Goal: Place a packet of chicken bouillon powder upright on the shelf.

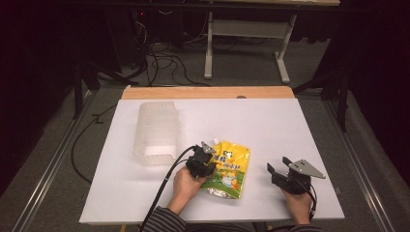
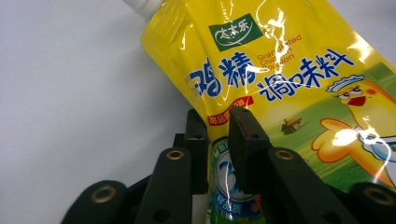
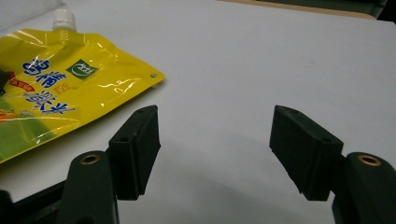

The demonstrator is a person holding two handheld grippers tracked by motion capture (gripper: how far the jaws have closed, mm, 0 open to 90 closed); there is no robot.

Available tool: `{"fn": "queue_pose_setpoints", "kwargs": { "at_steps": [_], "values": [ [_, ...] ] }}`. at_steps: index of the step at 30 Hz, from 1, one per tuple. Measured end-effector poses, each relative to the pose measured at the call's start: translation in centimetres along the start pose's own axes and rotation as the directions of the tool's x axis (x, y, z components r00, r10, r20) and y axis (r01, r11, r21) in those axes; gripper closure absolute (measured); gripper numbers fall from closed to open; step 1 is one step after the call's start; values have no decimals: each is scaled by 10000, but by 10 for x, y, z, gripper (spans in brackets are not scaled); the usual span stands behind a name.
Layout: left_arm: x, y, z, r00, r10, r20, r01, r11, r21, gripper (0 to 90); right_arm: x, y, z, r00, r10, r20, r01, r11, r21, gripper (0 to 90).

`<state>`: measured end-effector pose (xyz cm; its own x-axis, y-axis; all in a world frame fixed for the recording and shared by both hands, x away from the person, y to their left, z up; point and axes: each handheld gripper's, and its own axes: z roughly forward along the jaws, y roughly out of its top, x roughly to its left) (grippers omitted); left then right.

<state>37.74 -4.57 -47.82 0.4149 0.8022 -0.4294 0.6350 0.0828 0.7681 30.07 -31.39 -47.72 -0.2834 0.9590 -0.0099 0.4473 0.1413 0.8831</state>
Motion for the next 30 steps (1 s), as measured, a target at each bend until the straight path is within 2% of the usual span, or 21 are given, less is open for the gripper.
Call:
{"fn": "queue_pose_setpoints", "kwargs": {
  "at_steps": [3, 7, 12, 13, 15, 18, 20, 21, 22, 23, 24, 28, 29, 30],
  "values": [
    [0, 0, 0, 9998, 20, 178, -20, 10000, -18, 851, 0, 0, -1, 10000, 8, 34, -8, 10000, -48, 337],
    [4, 3, -2, 9981, -253, 565, 250, 9997, 64, 881, -1, 0, -1, 10000, 72, 2, -72, 9999, -100, 328],
    [4, 6, -5, 9959, -148, 889, 152, 9999, -29, 898, -1, 0, 0, 9999, 112, -44, -112, 9999, -38, 327],
    [5, 7, -6, 9930, -121, 1174, 130, 9999, -75, 899, -1, 0, 0, 10000, 69, -30, -69, 10000, -54, 328],
    [4, 9, -10, 9934, -226, 1121, 244, 9996, -150, 900, -1, 0, 0, 10000, 62, -24, -63, 10000, -64, 327],
    [2, 13, -17, 9908, -263, 1330, 308, 9990, -323, 900, -1, 0, -1, 9999, 132, -9, -132, 9999, -56, 327],
    [1, 18, -25, 9856, -370, 1649, 471, 9972, -573, 900, -1, 0, 0, 10000, 41, -25, -41, 10000, -38, 328],
    [-1, 22, -30, 9811, -527, 1864, 676, 9949, -744, 900, -1, 0, 0, 10000, 24, -36, -24, 10000, -30, 327],
    [1, 25, -35, 9766, -298, 2132, 444, 9969, -642, 900, -2, 0, 0, 10000, -1, -44, 0, 10000, -42, 328],
    [-2, 27, -36, 9750, -702, 2106, 901, 9922, -863, 900, -1, 0, 0, 10000, 59, -35, -59, 10000, -68, 328],
    [-4, 29, -39, 9733, -705, 2185, 931, 9911, -948, 900, -1, 0, -1, 10000, 59, -42, -59, 9999, -91, 328],
    [-8, 35, -46, 9719, -476, 2307, 720, 9925, -985, 900, -1, 0, -1, 9999, 139, -28, -139, 9999, -72, 328],
    [-8, 39, -52, 9711, -33, 2387, 264, 9952, -938, 900, -1, 0, -1, 9999, 143, -19, -143, 9999, -93, 328],
    [-8, 39, -52, 9711, -33, 2387, 264, 9952, -938, 900, -1, 0, -1, 9999, 130, -19, -131, 9999, -97, 328]
  ]
}}
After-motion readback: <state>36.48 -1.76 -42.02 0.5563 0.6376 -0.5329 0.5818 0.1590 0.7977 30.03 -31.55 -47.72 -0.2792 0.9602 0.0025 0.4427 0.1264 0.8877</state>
